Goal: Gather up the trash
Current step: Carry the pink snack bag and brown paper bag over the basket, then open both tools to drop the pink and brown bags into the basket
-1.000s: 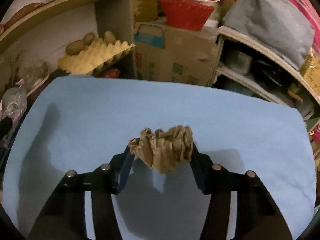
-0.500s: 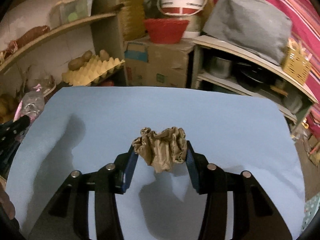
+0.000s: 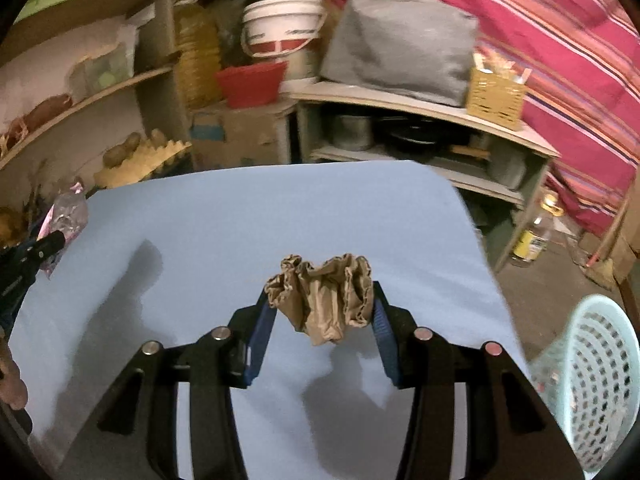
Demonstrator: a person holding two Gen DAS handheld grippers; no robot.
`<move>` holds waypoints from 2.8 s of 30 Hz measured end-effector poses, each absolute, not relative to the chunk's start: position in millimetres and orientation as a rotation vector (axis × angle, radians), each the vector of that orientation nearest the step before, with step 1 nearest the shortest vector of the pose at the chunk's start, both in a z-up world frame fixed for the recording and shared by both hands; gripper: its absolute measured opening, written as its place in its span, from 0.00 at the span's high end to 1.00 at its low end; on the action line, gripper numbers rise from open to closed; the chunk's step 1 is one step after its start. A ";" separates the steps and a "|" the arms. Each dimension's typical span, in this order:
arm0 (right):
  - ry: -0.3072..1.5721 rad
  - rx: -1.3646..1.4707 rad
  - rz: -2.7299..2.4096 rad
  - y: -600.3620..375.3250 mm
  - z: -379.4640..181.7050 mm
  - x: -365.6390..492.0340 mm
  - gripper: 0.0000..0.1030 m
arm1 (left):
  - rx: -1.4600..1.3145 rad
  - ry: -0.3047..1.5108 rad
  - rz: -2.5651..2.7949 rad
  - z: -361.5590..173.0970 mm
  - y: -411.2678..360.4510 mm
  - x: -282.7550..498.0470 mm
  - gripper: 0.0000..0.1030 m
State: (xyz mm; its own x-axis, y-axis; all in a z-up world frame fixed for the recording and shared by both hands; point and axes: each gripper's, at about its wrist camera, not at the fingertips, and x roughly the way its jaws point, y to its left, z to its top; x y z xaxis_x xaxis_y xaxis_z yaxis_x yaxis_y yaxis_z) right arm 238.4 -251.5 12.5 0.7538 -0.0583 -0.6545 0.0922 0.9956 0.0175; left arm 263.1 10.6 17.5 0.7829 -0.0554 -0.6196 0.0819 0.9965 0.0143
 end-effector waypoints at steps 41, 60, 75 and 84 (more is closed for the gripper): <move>0.586 0.407 -0.476 -603.6 4.2 51.5 0.54 | 0.272 0.670 -0.676 -4.8 -445.6 123.2 0.67; 0.647 0.334 -0.428 -578.1 -5.0 73.1 0.25 | 0.150 0.602 -0.528 30.4 -343.1 129.0 0.05; 0.568 0.302 -0.380 -496.3 21.0 49.1 0.04 | 0.117 0.476 -0.284 58.1 -192.2 71.7 0.05; 0.548 0.307 -0.226 -384.2 -4.3 7.5 0.04 | 0.136 0.459 -0.214 29.3 -113.2 11.2 0.05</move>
